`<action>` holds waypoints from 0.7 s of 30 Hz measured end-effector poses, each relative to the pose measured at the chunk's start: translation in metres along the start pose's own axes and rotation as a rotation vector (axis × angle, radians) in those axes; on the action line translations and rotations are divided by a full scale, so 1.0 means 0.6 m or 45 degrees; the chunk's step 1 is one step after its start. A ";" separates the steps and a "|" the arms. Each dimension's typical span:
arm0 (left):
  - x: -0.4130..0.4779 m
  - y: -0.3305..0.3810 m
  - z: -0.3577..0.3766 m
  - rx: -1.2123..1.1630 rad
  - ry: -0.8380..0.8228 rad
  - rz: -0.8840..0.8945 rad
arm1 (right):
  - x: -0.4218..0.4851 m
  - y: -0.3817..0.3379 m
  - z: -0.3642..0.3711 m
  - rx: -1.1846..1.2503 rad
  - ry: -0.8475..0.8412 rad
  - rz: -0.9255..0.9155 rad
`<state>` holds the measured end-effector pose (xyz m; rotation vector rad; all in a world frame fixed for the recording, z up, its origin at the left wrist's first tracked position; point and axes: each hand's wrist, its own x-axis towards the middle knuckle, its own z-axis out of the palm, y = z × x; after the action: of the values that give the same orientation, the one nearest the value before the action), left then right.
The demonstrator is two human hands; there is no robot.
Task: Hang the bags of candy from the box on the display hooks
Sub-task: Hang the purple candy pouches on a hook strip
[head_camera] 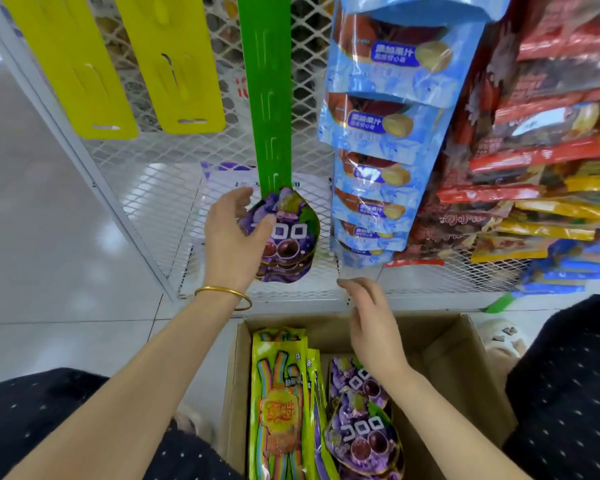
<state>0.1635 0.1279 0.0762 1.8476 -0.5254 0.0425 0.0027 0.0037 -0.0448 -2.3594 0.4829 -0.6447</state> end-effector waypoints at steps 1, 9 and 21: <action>-0.014 -0.008 0.003 0.028 0.028 0.053 | -0.018 0.033 0.003 0.006 -0.065 0.121; -0.081 -0.031 0.023 0.322 0.068 0.382 | -0.166 0.204 0.080 -0.155 -0.848 1.062; -0.115 -0.063 0.054 0.360 -0.183 0.223 | -0.190 0.221 0.092 -0.279 -0.925 1.285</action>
<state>0.1084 0.1307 0.0117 2.0850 -0.8154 0.1070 -0.0822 -0.0112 -0.2069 -1.9577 1.2694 0.7170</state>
